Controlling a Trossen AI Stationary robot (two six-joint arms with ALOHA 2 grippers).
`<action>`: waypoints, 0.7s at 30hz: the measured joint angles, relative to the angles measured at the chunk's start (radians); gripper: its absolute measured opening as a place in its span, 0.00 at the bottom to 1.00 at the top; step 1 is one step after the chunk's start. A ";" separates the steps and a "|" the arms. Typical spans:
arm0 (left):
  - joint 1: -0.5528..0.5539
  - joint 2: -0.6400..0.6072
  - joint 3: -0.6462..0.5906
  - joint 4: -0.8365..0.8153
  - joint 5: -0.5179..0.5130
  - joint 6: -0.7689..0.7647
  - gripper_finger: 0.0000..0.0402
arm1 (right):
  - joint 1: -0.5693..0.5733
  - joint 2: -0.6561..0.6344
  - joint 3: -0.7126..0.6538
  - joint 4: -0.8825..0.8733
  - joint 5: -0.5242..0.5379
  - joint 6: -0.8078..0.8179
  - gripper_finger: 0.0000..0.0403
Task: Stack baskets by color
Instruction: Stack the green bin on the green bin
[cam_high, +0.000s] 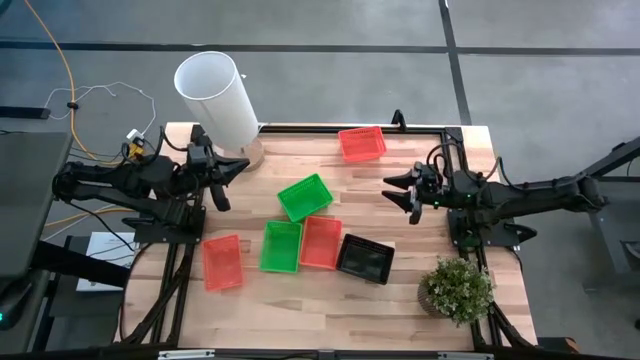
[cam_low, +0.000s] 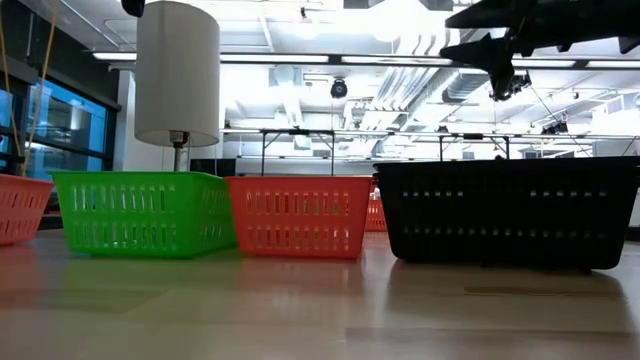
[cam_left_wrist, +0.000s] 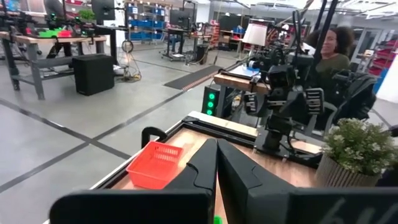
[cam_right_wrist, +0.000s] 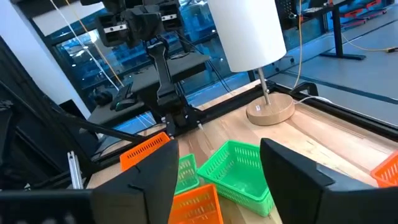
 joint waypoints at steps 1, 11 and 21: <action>0.000 0.000 0.000 0.000 0.001 -0.002 0.00 | 0.000 0.000 0.000 0.000 -0.005 0.000 0.49; 0.000 0.000 0.000 0.000 0.002 0.001 0.00 | 0.000 -0.040 0.000 0.001 -0.083 -0.001 0.16; 0.000 0.000 0.000 0.000 0.015 0.002 0.00 | 0.000 -0.117 0.000 -0.003 -0.096 -0.027 0.00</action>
